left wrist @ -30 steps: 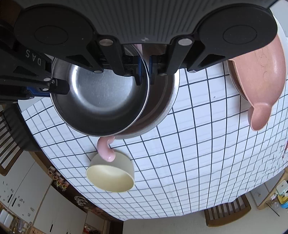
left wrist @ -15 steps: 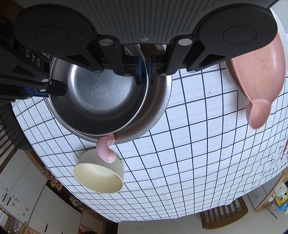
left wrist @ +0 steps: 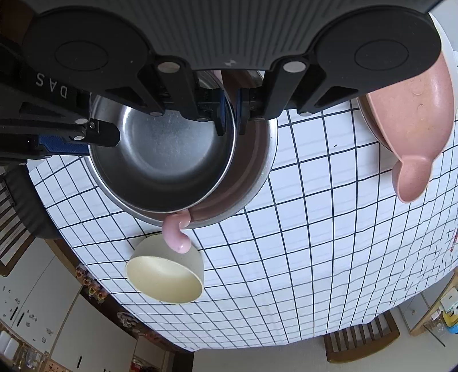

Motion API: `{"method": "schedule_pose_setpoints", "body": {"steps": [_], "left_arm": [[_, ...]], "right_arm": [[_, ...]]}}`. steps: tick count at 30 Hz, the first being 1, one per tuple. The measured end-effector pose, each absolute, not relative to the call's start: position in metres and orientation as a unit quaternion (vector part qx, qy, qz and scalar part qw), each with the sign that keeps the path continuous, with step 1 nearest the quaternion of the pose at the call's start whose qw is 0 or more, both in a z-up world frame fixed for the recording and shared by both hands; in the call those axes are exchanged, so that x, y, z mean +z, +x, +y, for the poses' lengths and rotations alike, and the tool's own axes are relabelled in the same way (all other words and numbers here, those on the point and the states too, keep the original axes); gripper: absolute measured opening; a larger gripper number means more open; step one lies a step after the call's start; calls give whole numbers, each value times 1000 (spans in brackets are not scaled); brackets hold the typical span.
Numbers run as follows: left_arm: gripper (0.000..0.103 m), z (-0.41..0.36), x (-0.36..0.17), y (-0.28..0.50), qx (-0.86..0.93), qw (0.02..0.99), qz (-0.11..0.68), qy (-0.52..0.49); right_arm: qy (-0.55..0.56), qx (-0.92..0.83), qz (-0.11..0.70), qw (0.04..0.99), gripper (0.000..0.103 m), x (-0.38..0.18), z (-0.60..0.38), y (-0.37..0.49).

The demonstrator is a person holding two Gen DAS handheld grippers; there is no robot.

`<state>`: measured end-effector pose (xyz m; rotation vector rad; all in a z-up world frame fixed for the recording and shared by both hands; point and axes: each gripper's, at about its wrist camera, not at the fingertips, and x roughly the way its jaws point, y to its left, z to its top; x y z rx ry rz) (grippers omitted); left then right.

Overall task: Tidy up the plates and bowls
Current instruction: 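Lower the pink-handled bowl into the large steel bowl with both tools, then open both tools and release the pink-handled bowl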

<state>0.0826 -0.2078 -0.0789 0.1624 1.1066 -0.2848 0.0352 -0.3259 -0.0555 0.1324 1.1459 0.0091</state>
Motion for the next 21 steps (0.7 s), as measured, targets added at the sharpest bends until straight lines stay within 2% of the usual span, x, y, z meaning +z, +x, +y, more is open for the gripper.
{"method": "schedule_pose_setpoints", "body": {"steps": [8, 14, 16, 18, 20, 21], "left_arm": [[7, -201, -53, 70, -143, 850, 502, 73], [12, -203, -26, 68, -152, 867, 468, 80], [20, -205, -19, 71, -154, 871, 460, 80], [44, -208, -12, 78, -153, 875, 452, 76], [59, -212, -6, 85, -150, 883, 439, 73], [60, -214, -4, 89, -147, 887, 432, 75]], "right_arm": [[65, 20, 522, 850, 25, -31, -328, 24], [61, 33, 495, 866, 32, -5, -329, 22], [59, 35, 484, 872, 52, 3, -333, 25], [53, 38, 472, 879, 57, 10, -337, 29], [50, 40, 467, 882, 57, 14, -343, 36], [52, 40, 466, 882, 58, 15, -347, 40]]}}
